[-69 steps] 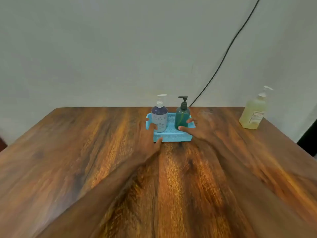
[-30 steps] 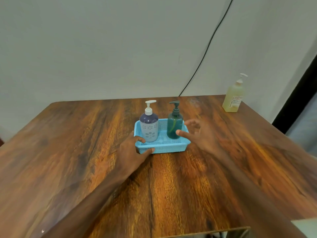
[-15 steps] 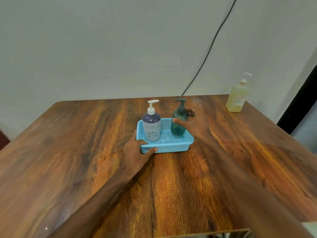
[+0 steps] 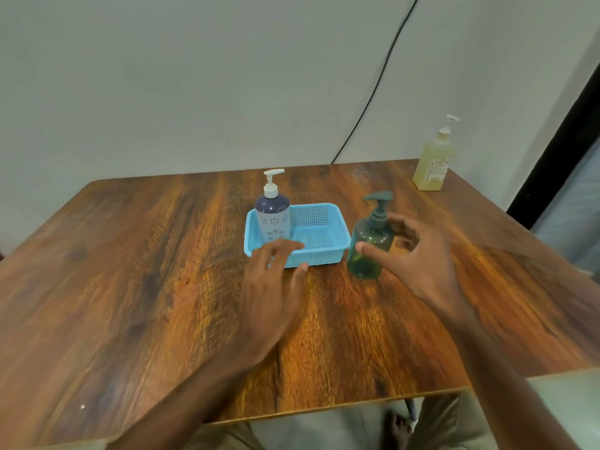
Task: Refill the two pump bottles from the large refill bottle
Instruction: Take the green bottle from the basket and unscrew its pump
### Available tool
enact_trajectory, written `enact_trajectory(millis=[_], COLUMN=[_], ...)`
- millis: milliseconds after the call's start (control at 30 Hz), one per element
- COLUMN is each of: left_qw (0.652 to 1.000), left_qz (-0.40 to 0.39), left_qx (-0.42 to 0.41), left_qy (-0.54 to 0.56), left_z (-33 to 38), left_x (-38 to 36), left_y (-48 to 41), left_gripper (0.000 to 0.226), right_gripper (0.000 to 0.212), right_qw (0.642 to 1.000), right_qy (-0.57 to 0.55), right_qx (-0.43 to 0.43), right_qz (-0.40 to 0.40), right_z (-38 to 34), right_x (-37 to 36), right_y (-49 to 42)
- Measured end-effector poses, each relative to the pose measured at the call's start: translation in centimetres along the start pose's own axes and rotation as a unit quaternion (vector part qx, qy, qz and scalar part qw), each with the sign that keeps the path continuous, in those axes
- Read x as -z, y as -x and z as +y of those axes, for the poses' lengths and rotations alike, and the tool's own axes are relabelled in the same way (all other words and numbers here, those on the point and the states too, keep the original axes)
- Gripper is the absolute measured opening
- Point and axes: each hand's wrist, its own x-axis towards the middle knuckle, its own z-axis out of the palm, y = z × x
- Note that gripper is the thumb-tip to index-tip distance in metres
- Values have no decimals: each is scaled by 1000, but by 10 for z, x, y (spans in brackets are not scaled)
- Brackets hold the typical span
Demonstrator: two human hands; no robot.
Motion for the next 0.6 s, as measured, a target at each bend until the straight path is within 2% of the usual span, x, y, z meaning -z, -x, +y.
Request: enact_trajectory(millis=[100, 167, 367, 467, 600], left_qw=[997, 995, 988, 982, 963], left_qz=[-9, -17, -54, -70, -205], left_qx=[-58, -70, 26, 44, 46], left_qy=[47, 66, 144, 168, 169], left_z=[22, 33, 46, 42, 48], left_x=[-11, -18, -31, -36, -46], left_y=[-4, -9, -32, -45, -59], left_gripper=[14, 12, 13, 22, 42], right_gripper=[75, 78, 81, 79, 77], right_qw=[1000, 1000, 999, 999, 999], right_qy=[15, 21, 37, 29, -1], right_qx=[-11, -16, -18, -19, -34], right_qz=[-3, -7, -3, -9, -33], right_z=[12, 19, 32, 37, 41], right_x=[-3, -5, -13, -13, -17], right_y=[16, 23, 29, 28, 30])
